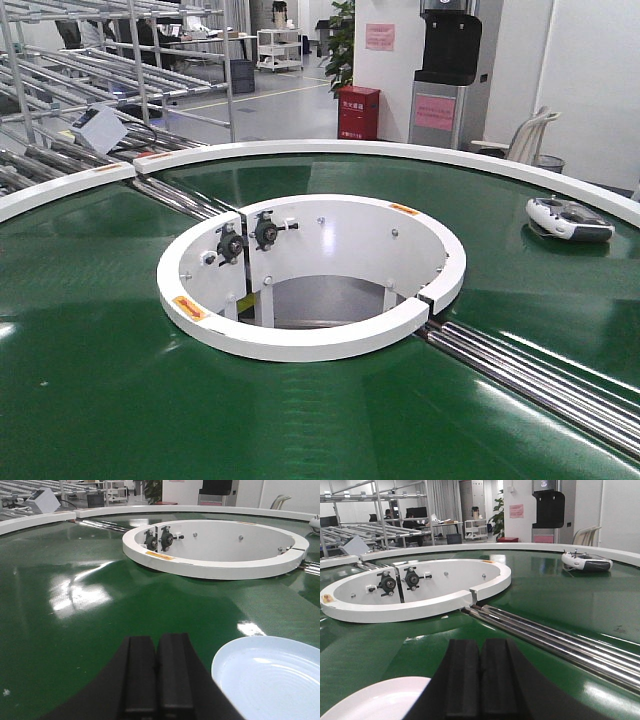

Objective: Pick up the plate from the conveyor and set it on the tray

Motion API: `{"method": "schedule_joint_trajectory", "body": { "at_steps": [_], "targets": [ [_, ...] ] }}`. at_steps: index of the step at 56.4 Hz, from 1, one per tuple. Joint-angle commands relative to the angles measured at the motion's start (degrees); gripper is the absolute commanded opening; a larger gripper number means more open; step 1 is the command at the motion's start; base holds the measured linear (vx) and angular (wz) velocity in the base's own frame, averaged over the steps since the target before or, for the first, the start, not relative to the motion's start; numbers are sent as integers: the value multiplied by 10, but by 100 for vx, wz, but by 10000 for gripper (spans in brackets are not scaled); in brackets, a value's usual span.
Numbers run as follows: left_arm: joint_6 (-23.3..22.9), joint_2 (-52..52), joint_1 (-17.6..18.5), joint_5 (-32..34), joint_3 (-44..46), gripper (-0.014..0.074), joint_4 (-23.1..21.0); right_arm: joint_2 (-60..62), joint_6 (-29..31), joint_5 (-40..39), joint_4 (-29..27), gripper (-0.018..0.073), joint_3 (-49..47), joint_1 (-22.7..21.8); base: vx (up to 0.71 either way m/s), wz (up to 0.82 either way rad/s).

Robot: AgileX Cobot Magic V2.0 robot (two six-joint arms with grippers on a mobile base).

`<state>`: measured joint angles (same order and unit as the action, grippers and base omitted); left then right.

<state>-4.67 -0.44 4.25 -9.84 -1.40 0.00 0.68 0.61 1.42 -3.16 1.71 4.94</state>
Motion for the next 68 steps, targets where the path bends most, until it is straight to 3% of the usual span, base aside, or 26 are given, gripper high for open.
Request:
{"method": "schedule_joint_trajectory", "body": {
  "at_steps": [1, 8, 12, 16, 20, 26, 36, 43, 55, 62, 68],
  "targets": [
    [-4, -3, 3, 80, -9, 3, 0, 6, 2, -76, 2, -9, 8, -2, 0, 0],
    [-16, -3, 3, 225, -8, 3, 0, 6, -6, -164, -2, -9, 0, -2, 0, 0],
    [-66, -3, 3, 304, 15, 3, 0, 6, -10, -188, -1, -9, -31, -2, 0, 0],
    [-97, 2, 3, 263, 77, 3, 8, 3, 0, -156, 0, -9, -94, -2, 0, 0],
    [-57, 29, 3, 179, 180, 3, 40, -17, 23, -101, 0, -9, -184, -2, 0, 0],
    [2, 113, 3, 118, 319, 3, 54, -91, 66, -17, 0, -9, -323, -2, 0, 0],
    [10, 303, 3, 76, 491, 3, 52, -251, 77, 40, 0, -9, -500, -2, 0, 0],
    [10, 388, 3, 76, 518, 3, 52, -332, 55, 63, -2, -9, -533, -2, 0, 0],
    [10, 430, 3, 74, 515, 17, 52, -390, 47, 85, -1, 9, -533, -2, 0, 0],
    [10, 430, 3, 75, 515, 87, 52, -391, 47, 87, 0, 88, -533, -2, 0, 0],
    [10, 430, 3, 73, 515, 207, 52, -391, 47, 89, 0, 232, -533, -2, 0, 0]
  ]
}}
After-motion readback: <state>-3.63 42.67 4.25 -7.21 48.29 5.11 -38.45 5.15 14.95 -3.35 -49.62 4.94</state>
